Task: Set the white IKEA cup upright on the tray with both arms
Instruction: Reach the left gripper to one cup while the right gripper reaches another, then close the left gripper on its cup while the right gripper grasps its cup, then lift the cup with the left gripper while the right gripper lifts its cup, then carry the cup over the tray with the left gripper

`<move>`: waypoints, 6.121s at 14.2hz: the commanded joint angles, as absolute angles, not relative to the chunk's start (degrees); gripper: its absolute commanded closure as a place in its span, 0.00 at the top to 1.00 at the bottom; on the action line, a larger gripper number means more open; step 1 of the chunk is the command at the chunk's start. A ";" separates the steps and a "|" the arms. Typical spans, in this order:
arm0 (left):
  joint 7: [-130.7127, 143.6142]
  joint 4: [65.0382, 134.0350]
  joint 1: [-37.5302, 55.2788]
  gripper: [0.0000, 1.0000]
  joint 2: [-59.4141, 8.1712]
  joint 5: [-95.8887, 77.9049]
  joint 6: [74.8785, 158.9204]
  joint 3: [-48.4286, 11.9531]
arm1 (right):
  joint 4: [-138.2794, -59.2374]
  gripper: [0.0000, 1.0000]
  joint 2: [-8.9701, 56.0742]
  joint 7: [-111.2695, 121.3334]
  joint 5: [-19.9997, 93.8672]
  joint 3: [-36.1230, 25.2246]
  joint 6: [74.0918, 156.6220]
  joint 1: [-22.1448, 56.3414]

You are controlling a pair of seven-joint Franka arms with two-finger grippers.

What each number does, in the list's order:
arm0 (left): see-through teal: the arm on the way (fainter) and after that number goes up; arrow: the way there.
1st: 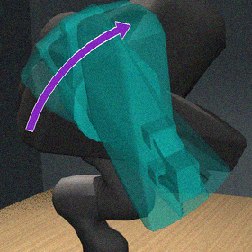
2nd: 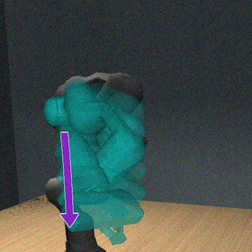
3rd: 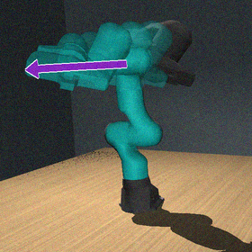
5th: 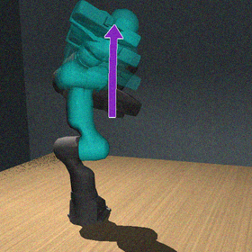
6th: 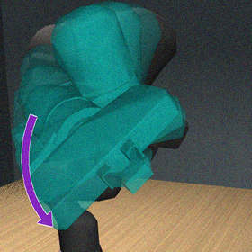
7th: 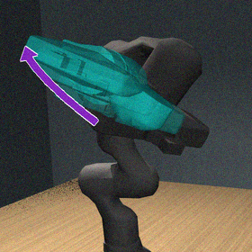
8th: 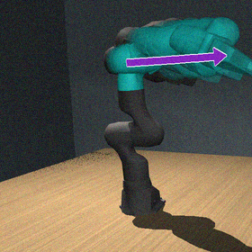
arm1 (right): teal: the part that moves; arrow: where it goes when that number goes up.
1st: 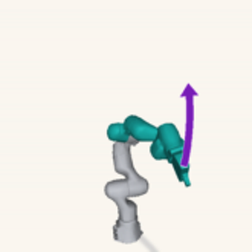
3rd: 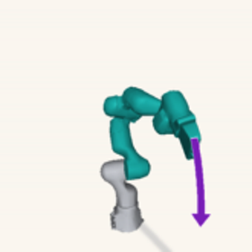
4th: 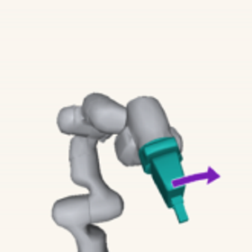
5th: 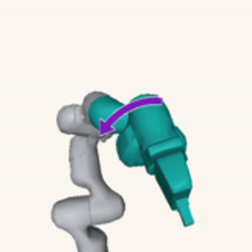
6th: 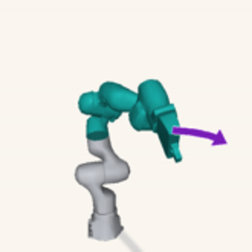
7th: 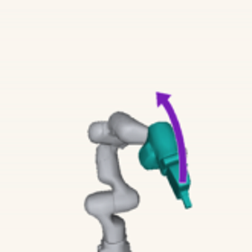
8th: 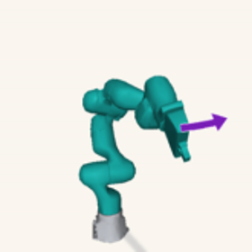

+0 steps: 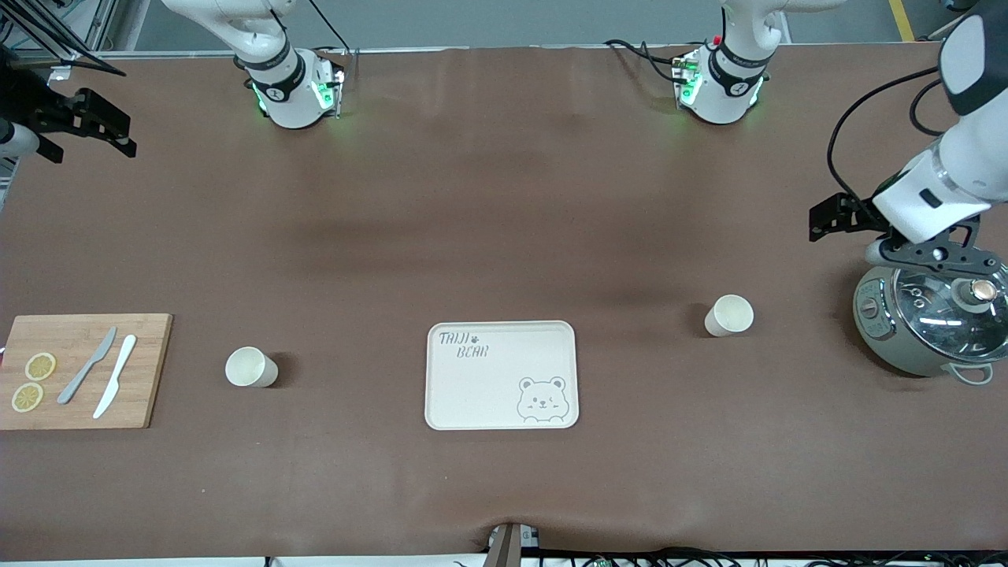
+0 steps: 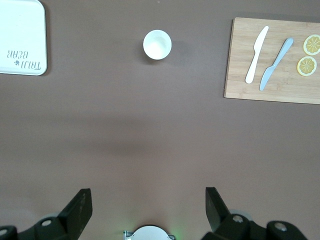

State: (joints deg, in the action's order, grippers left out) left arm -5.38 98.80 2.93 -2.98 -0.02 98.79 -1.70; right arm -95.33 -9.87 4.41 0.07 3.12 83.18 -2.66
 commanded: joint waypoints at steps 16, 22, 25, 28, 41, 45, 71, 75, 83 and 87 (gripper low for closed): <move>-3.87 117.68 3.78 1.00 -16.60 -0.35 136.40 -2.11 | -95.19 1.00 8.96 3.69 0.88 3.95 101.42 -1.15; -3.96 117.86 3.52 1.00 -18.37 -0.26 137.72 -2.11 | -94.75 1.00 17.47 4.48 -0.35 3.51 110.98 -3.85; -3.96 117.95 3.17 1.00 -19.86 -0.26 139.47 -2.11 | -94.66 1.00 22.57 7.98 -0.79 3.52 119.07 -5.97; -3.96 118.04 3.08 1.00 -22.84 -0.26 142.81 -2.11 | -93.26 1.00 27.23 9.14 -0.70 3.52 121.46 -6.24; -5.10 117.77 2.46 1.00 -26.28 -0.26 144.48 -2.11 | -92.90 1.00 36.29 9.23 -3.96 3.52 128.75 -5.45; -3.44 117.86 2.90 0.64 -26.98 -0.35 145.46 -2.11 | -93.08 1.00 38.05 9.23 -3.96 3.52 131.83 -5.28; 35.04 82.38 16.60 0.00 -35.57 -0.53 121.92 -8.26 | -93.16 0.12 39.46 8.88 -3.60 3.69 133.59 -5.10; 43.49 75.07 20.21 0.00 -42.44 -0.62 121.73 -7.91 | -93.16 0.00 39.46 9.05 -3.60 3.69 133.59 -4.84; 51.76 71.46 32.94 0.00 -50.88 -0.53 128.48 0.86 | -92.11 0.00 36.92 5.56 -1.42 5.27 127.89 -4.14; 54.58 71.54 34.45 0.00 -52.91 -0.53 132.36 1.05 | -92.11 0.00 34.63 -7.78 -1.23 5.54 124.28 0.78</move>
